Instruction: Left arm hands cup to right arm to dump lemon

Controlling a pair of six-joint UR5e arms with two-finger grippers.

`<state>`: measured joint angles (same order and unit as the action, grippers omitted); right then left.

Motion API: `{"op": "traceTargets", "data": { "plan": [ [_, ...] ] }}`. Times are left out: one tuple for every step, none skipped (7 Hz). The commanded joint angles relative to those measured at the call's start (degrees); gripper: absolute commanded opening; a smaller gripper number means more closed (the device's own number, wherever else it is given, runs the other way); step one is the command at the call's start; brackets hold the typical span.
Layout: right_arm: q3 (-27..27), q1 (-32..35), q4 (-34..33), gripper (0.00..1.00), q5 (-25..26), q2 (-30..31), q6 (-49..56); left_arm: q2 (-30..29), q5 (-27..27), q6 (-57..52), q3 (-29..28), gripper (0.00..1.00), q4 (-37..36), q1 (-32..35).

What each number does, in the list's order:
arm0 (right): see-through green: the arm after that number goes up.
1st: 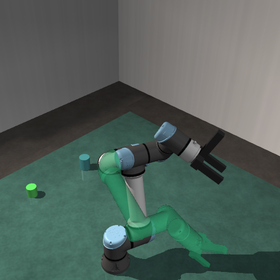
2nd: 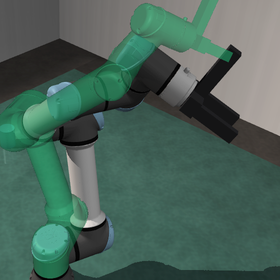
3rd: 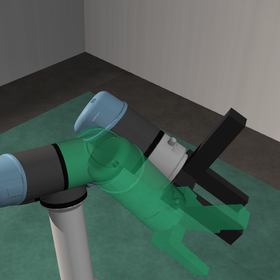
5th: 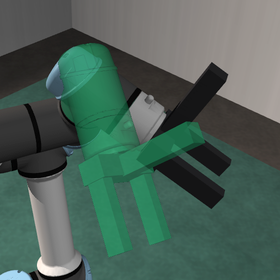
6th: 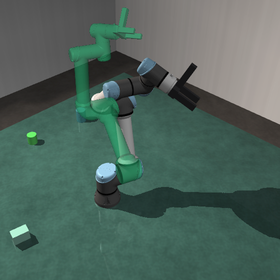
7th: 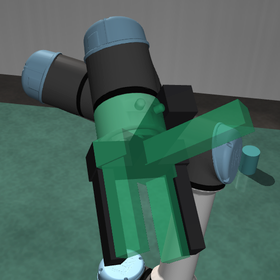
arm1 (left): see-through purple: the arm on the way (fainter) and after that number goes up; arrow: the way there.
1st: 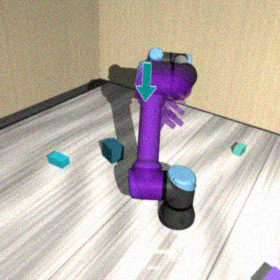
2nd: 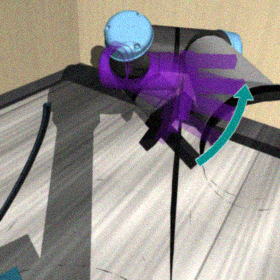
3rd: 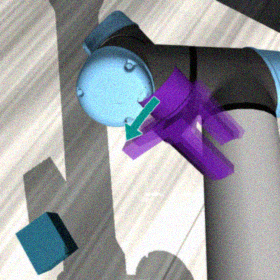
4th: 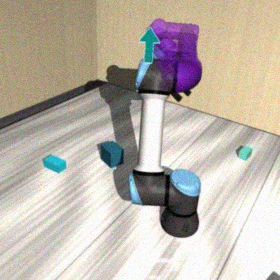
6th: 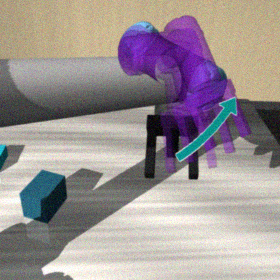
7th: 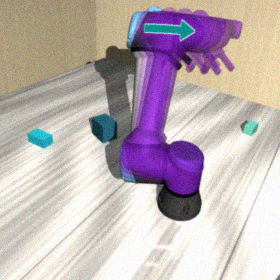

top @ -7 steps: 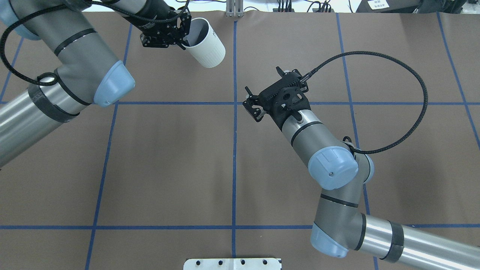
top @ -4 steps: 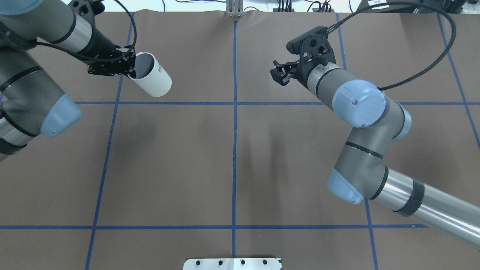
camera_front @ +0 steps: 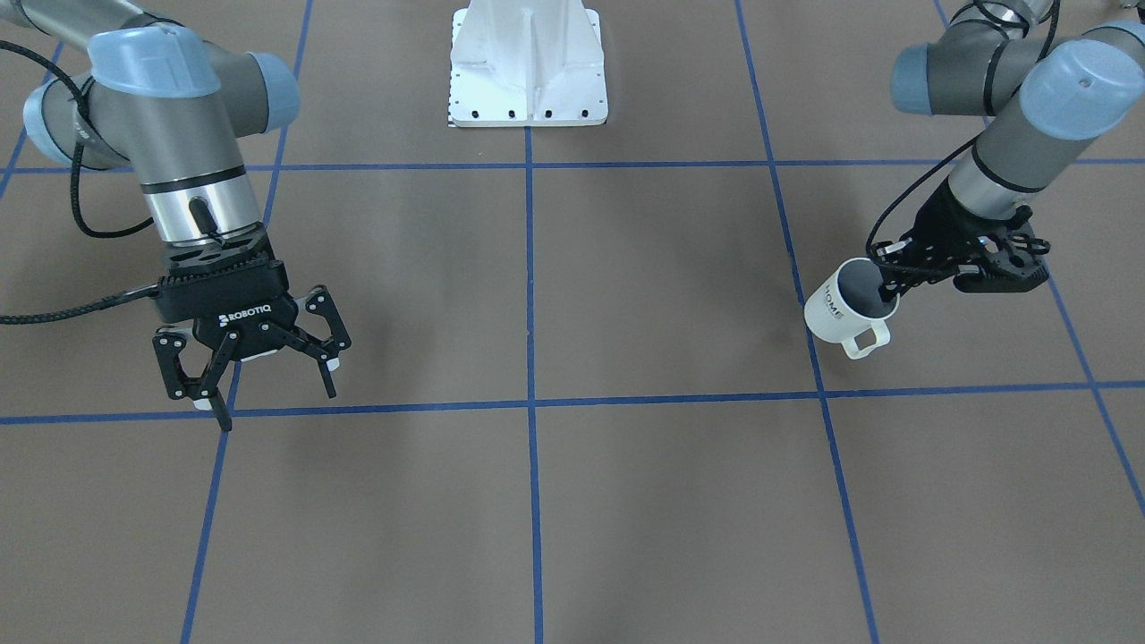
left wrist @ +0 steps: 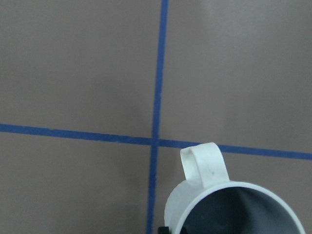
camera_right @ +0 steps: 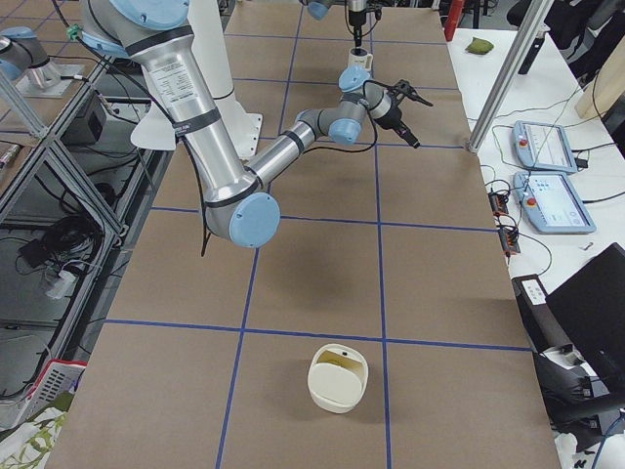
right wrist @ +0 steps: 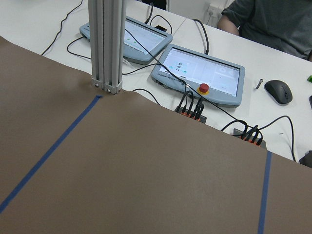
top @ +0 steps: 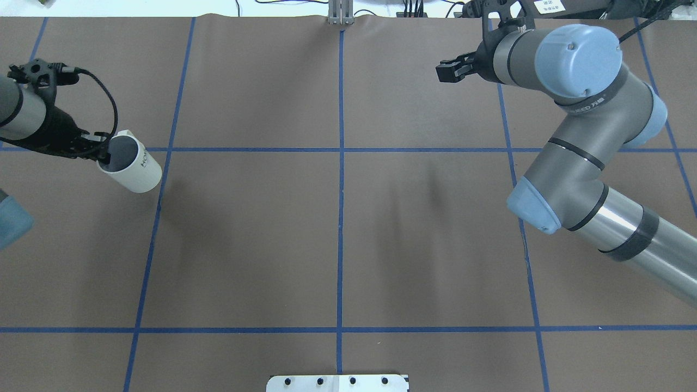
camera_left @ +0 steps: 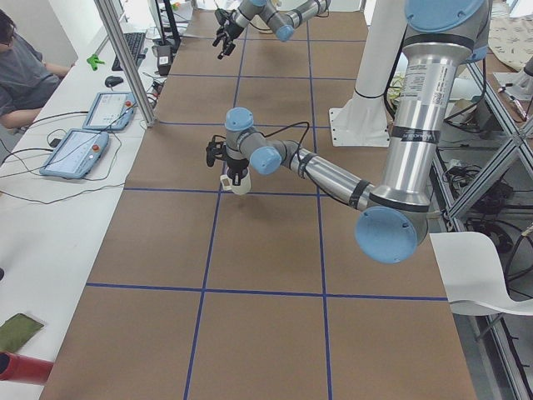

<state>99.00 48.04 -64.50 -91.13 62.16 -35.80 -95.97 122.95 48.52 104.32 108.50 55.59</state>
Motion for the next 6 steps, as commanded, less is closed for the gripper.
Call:
{"op": "traceTargets", "data": {
  "plan": [
    [0.6, 6.1, -8.0, 0.99, -13.2, -0.1, 0.1, 7.4, -0.3, -4.7, -0.4, 0.00, 5.9, 0.2],
    [0.6, 9.8, -10.9, 0.99, -19.1, 0.0, 1.1, 7.6, -1.9, -4.8, -0.6, 0.00, 5.9, 0.1],
    [0.5, 11.6, -13.1, 0.99, -21.8, 0.0, 4.8, 7.5, -2.7, -4.8, -1.6, 0.00, 6.0, 0.1],
    [0.5, 13.8, -15.6, 0.99, -24.3, 0.0, 7.0, 7.5, -2.7, -4.8, -1.9, 0.05, 6.0, 0.0],
    [0.4, 15.6, -17.7, 0.99, -26.9, 0.1, 8.4, 7.5, -2.7, -4.8, -1.9, 0.39, 6.0, 0.0],
    [0.3, 17.3, -20.6, 0.99, -27.9, 0.1, 13.8, 7.4, -2.7, -4.7, -1.9, 0.94, 6.2, 0.0]
  ]
}}
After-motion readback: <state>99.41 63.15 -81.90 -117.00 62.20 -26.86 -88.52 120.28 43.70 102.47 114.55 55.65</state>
